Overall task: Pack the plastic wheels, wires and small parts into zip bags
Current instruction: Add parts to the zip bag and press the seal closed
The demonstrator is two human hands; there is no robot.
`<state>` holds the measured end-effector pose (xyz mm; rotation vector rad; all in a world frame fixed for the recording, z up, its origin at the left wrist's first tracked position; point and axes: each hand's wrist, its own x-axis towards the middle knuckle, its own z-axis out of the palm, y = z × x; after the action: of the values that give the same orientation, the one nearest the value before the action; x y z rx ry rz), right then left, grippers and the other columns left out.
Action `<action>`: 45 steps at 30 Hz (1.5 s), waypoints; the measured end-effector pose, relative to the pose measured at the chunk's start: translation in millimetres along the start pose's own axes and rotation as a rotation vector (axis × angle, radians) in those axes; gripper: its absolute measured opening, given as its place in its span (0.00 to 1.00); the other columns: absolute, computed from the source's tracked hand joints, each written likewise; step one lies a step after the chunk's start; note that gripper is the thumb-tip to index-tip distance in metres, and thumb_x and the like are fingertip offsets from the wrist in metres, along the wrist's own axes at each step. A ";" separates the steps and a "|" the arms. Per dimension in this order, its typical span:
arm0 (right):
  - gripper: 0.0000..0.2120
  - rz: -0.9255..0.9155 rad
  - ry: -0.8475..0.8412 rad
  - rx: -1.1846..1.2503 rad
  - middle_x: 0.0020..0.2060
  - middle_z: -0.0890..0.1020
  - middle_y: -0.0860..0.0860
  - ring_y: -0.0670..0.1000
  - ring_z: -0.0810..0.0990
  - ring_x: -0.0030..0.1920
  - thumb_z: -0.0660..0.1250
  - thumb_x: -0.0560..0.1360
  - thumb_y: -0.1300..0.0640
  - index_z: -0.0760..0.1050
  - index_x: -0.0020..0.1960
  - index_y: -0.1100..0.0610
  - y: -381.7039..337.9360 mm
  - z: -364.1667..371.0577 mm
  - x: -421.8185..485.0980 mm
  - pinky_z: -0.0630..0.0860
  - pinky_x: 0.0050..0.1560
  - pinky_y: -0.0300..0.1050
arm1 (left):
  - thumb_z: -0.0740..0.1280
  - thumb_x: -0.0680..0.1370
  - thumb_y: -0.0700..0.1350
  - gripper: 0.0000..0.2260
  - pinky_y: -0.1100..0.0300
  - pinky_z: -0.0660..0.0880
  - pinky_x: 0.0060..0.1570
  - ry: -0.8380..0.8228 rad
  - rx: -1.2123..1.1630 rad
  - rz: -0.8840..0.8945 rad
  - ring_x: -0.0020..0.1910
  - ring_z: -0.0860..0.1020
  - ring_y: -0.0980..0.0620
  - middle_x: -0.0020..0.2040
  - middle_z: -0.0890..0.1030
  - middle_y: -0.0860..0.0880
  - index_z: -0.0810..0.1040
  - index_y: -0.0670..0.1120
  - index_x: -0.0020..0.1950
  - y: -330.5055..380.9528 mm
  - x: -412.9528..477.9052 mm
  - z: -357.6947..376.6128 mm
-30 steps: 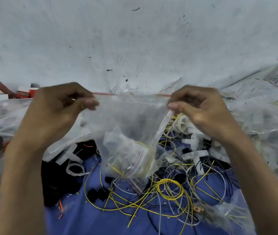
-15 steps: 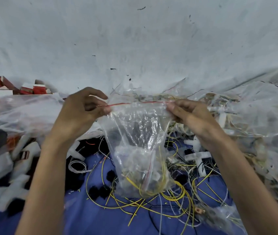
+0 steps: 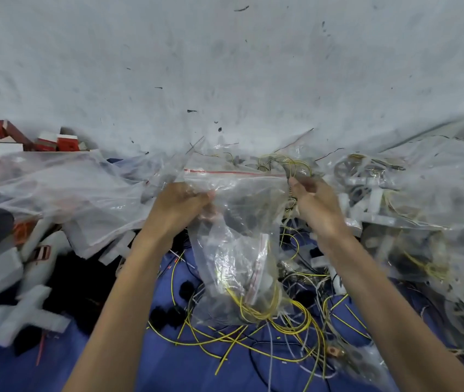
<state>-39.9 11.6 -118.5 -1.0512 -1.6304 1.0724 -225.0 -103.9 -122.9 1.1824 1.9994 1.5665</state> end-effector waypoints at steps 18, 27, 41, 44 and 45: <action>0.15 0.164 -0.332 1.114 0.19 0.76 0.50 0.46 0.76 0.21 0.60 0.65 0.64 0.75 0.21 0.60 -2.5 3.3 -43.4 0.73 0.24 0.33 | 0.69 0.66 0.66 0.18 0.57 0.76 0.49 -0.467 -0.217 -0.035 0.51 0.81 0.55 0.56 0.82 0.50 0.82 0.56 0.47 45.3 -29.6 1.9; 0.18 0.054 -0.484 1.045 0.27 0.79 0.50 0.46 0.79 0.29 0.55 0.72 0.64 0.78 0.28 0.59 -13.9 -10.6 -36.6 0.75 0.32 0.35 | 0.68 0.73 0.46 0.05 0.62 0.76 0.35 -0.564 -0.284 -0.083 0.37 0.80 0.53 0.38 0.83 0.49 0.83 0.48 0.39 27.8 -19.2 18.1; 0.05 -0.235 -0.016 0.557 0.33 0.80 0.46 0.44 0.79 0.35 0.64 0.77 0.59 0.77 0.43 0.56 -8.3 -16.2 -24.7 0.76 0.39 0.39 | 0.68 0.72 0.55 0.18 0.62 0.76 0.57 -0.610 -0.097 0.218 0.55 0.80 0.54 0.53 0.82 0.45 0.79 0.41 0.52 21.4 -22.8 -0.1; 0.04 -0.297 0.050 0.540 0.32 0.80 0.45 0.44 0.78 0.33 0.66 0.76 0.59 0.78 0.43 0.56 -8.8 -22.6 -20.4 0.75 0.35 0.37 | 0.63 0.74 0.57 0.17 0.65 0.78 0.43 -0.437 -0.271 0.157 0.46 0.82 0.57 0.44 0.85 0.48 0.79 0.44 0.48 28.3 -22.4 18.7; 0.04 -0.295 0.059 0.547 0.31 0.80 0.45 0.43 0.78 0.33 0.65 0.76 0.58 0.78 0.43 0.55 -8.7 -26.1 -19.4 0.75 0.34 0.37 | 0.62 0.75 0.55 0.14 0.66 0.78 0.38 -0.340 -0.328 0.133 0.41 0.82 0.58 0.42 0.84 0.49 0.78 0.45 0.48 29.9 -21.5 26.4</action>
<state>-11.8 -4.1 -108.7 -0.4616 -1.2836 1.1773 -181.9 -102.4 -109.1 1.3583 1.4162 1.5554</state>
